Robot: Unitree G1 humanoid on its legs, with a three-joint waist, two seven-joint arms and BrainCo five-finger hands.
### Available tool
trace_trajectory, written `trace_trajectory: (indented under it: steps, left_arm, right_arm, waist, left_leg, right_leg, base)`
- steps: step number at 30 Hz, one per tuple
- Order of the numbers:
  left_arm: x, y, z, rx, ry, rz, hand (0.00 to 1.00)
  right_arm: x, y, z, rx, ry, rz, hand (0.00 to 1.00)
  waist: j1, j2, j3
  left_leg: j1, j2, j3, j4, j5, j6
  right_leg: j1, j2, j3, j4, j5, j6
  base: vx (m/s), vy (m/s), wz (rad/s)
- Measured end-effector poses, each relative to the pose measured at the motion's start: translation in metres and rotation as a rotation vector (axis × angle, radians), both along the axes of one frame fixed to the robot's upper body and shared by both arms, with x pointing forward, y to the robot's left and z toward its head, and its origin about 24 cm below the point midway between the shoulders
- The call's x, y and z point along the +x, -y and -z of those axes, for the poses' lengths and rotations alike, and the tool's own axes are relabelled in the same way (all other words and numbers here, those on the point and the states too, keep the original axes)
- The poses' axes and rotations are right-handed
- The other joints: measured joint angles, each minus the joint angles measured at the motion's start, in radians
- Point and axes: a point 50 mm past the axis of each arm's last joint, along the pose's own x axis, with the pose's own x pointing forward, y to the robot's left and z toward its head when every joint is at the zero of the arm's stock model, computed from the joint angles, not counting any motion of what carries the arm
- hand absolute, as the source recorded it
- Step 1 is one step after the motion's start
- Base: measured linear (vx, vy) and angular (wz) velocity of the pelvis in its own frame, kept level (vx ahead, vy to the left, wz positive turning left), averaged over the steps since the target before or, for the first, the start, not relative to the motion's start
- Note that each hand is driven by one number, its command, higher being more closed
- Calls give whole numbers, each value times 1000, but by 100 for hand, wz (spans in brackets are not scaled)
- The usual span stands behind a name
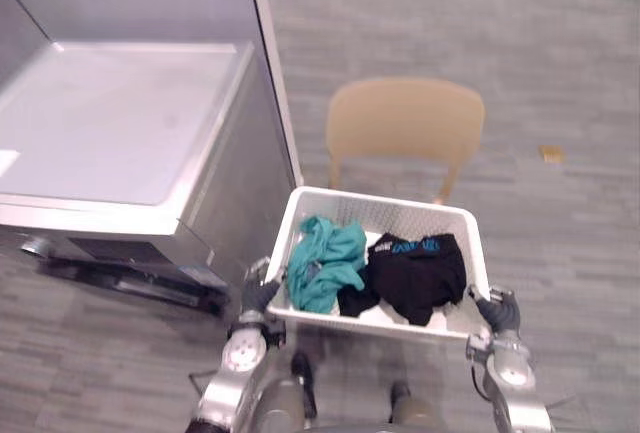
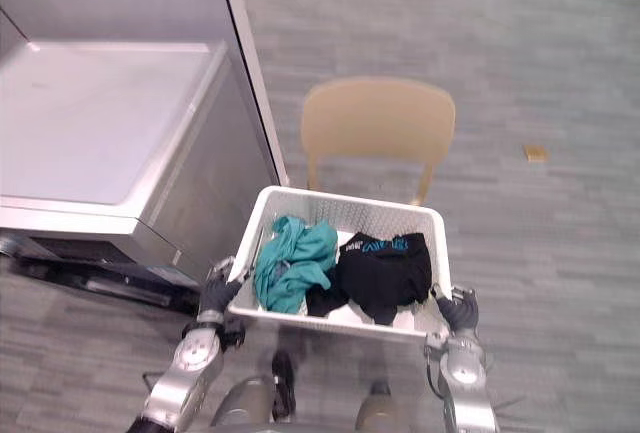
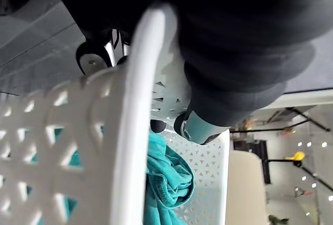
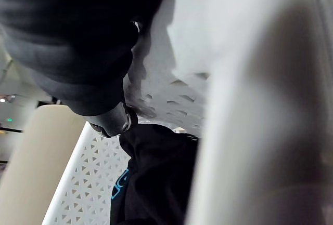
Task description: Pick up the laundry basket with both hands and put the clothes into the washing machine.
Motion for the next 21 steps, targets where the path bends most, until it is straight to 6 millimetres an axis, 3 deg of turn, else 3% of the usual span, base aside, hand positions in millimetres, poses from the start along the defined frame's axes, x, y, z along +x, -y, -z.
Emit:
trace_trajectory:
  steps: [3, 5, 6, 13, 19, 21]
  left_arm:
    - [41, -4, -29, 51, 98, -5, 100]
    - [55, -8, -38, 74, 123, -26, 100]
    - [60, -10, -43, 74, 136, -38, 0]
    - [90, -14, -78, 66, 238, -128, 0]
    - [82, -13, -63, 33, 195, -177, 0]
    - [74, -11, -51, 20, 158, -179, 0]
  right_arm:
    - [43, -3, -30, 2, 117, -8, 100]
    - [56, -6, -41, 17, 161, -8, 100]
    - [61, -9, -45, 29, 176, -3, 0]
    - [89, -27, -66, 70, 252, 8, 0]
    - [84, -40, -71, 113, 306, 13, 0]
    - [76, -43, -63, 134, 289, 21, 0]
  waist:
    - [-9, -21, 110]
    - [-17, -25, 147]
    - [-21, -26, 148]
    - [-7, -27, 163]
    - [12, -27, 167]
    - [25, -30, 171]
  left_leg:
    - [-133, 24, 12, 40, 8, 4]
    - [-176, 28, 13, 56, 6, 1]
    - [-199, 31, 14, 60, 6, 1]
    - [-265, 41, 4, 108, 5, 1]
    - [-258, 49, -5, 100, 6, -2]
    - [-221, 47, 4, 81, 12, -11]
  right_leg:
    - [-169, 18, 28, 90, 2, 4]
    - [-224, 18, 35, 121, 2, 5]
    - [-254, 18, 42, 133, 2, 5]
    - [-340, 18, 39, 224, -24, 4]
    - [-335, 18, 15, 247, -38, -7]
    - [-309, 16, 19, 244, -42, -6]
  base:
    - [-171, 1, -26]
    - [-135, 19, -11]
    - [-58, 4, -16]
    - [-48, -30, 0]
    - [-9, -42, 8]
    - [49, -31, -1]
